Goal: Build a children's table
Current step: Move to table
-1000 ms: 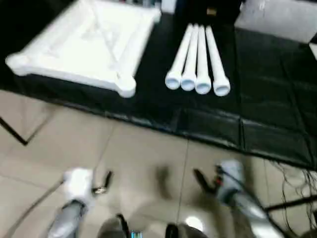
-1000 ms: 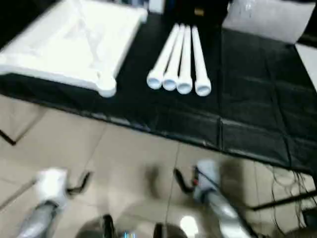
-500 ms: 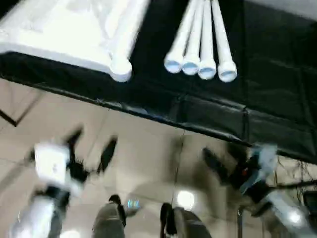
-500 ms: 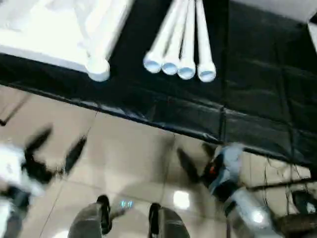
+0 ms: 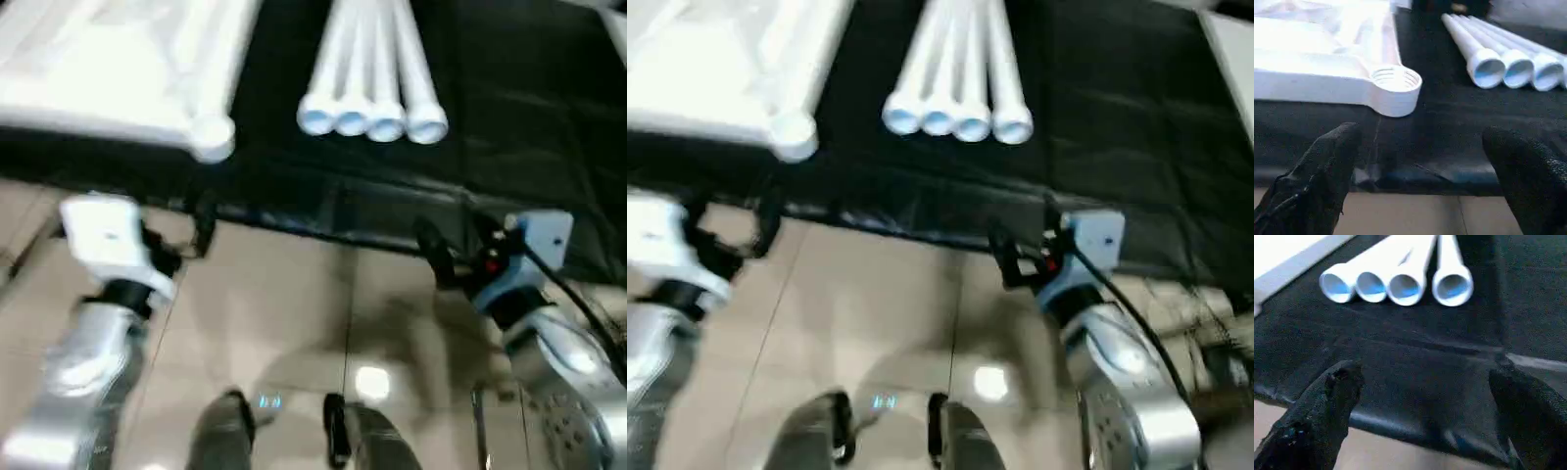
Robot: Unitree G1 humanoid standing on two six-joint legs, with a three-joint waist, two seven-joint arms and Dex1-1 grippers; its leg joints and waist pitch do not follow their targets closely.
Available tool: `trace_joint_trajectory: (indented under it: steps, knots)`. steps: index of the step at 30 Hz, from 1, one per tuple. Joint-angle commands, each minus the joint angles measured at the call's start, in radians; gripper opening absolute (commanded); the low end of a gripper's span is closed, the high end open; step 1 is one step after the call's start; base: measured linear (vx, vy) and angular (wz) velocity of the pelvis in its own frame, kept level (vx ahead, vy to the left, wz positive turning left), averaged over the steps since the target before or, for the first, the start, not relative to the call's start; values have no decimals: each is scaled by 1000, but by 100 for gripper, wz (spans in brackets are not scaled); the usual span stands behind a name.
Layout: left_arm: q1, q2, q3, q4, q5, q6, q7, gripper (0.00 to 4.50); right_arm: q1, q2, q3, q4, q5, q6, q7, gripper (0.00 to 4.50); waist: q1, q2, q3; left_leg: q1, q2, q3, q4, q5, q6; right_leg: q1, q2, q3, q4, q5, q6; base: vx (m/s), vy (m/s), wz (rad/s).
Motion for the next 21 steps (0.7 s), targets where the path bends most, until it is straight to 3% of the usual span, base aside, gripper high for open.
trace_joint_trajectory:
  steps: [1,2,3,4,5,6,7,8,9,10,11,12,13,14,15,16,17,18,19,20,21]
  knots:
    - [2,-3,-7,5,20,29,19,444,7,11,12,-25,-20,-1,-15,450,-57,37,-96,160,93,-17,-149,102,118,-102,24,-125,96,-132,-43,-38,355,-63]
    - [-5,-4,-11,7,19,37,22,444,2,13,13,-27,-21,7,-22,450,-49,43,-79,100,121,21,-198,151,175,-90,-19,-227,180,-221,-40,-38,355,-63]
    - [-16,-3,-20,12,28,54,28,444,-9,15,18,-30,-23,22,-36,450,-37,33,-74,75,97,-24,-212,212,255,-82,-26,-257,205,-217,-33,-71,325,-53]
    - [-16,-3,-20,12,28,54,28,444,-9,15,18,-30,-23,22,-36,450,-43,43,-90,137,73,-13,-166,393,334,-129,-25,-291,195,-178,-39,-73,285,-18]
    - [-19,-1,-22,14,34,57,30,444,-10,17,21,-32,-20,30,-38,450,-42,38,-93,151,75,-9,-156,471,375,-133,-29,-296,186,-142,-22,-73,285,-18]
    - [-27,-5,-20,20,38,62,32,444,-4,32,16,-38,30,73,-38,450,-44,21,-96,167,87,-24,-164,554,435,-130,-56,-276,146,-86,-5,-60,226,-8]
    - [-31,-7,-19,23,39,64,32,444,1,36,15,-43,43,82,-38,450,-39,11,-96,178,78,-5,-158,531,409,-133,-80,-260,108,-31,-21,-53,187,-9]
    - [-34,-9,-17,24,39,65,32,444,5,39,15,-47,49,84,-38,450,-22,-44,-95,76,-4,65,-66,196,227,-9,-269,-123,-23,114,-31,-53,187,-9]
    - [-39,-12,-16,26,44,67,30,444,15,47,15,-57,60,80,-30,450,-20,4,-88,-81,-3,-80,101,-109,82,105,-447,0,-61,396,-15,-60,199,-10]
    - [-41,-13,-17,27,46,68,29,444,19,49,17,-62,59,75,-26,450,-45,-4,-68,-88,-12,-119,143,-166,-62,107,-380,-102,-64,419,-132,-75,220,-21]
    - [-44,-19,-16,29,44,72,30,444,24,52,28,-69,50,71,-19,450,-20,27,-46,-60,0,-132,135,-163,-132,81,-365,-118,-86,344,-216,-75,220,-21]
    - [-46,-24,-15,30,40,75,32,444,25,51,36,-71,42,72,-17,450,-17,30,-42,-25,15,-112,26,-64,-121,114,-249,-151,-98,91,-426,-76,263,-17]
    - [-46,-24,-15,30,40,75,32,444,25,51,36,-71,42,72,-17,450,-13,40,-47,-19,33,-103,-38,16,-76,123,-220,-149,-99,22,-467,-77,341,-8]
    - [-46,-24,-15,31,40,75,32,444,25,51,37,-71,41,71,-17,450,-13,40,-47,-19,33,-103,-38,16,-76,123,-220,-149,-99,22,-467,-77,341,-8]
    - [-49,-34,-16,38,44,75,41,444,24,41,60,-70,15,71,-17,450,-57,113,-82,155,65,-96,-144,370,157,-34,-6,-256,48,-59,-367,-70,388,7]
    - [-49,-38,-18,40,50,78,49,444,24,39,65,-69,12,76,-21,450,-87,98,-84,163,79,-129,-152,471,230,-63,4,-265,105,-139,-261,-67,369,16]
    - [-49,-43,-17,40,56,81,51,444,23,38,66,-70,13,83,-24,450,-41,117,-63,135,91,-110,-154,468,256,-82,-16,-275,141,-197,-130,-67,369,16]
    - [-52,-49,-16,40,60,81,54,444,23,30,76,-67,4,88,-26,450,-50,89,-70,133,116,-108,-146,463,265,-86,-26,-260,130,-166,-106,-63,311,12]
    - [-54,-51,-16,40,62,80,55,444,23,27,80,-66,0,90,-27,450,-30,85,-66,116,129,-106,-174,272,215,-52,-50,-245,104,-128,-124,-66,243,5]
    - [-58,-53,-15,41,66,83,56,444,22,17,93,-62,-15,93,-27,450,-27,70,-69,124,142,-120,-170,208,212,-44,-78,-223,76,-108,-132,-66,243,5]
    - [-61,-54,-15,42,67,78,50,444,22,13,101,-58,-28,91,-25,450,-13,38,-59,95,130,-104,-149,56,127,-3,-187,-137,-24,-65,-218,-71,185,10]
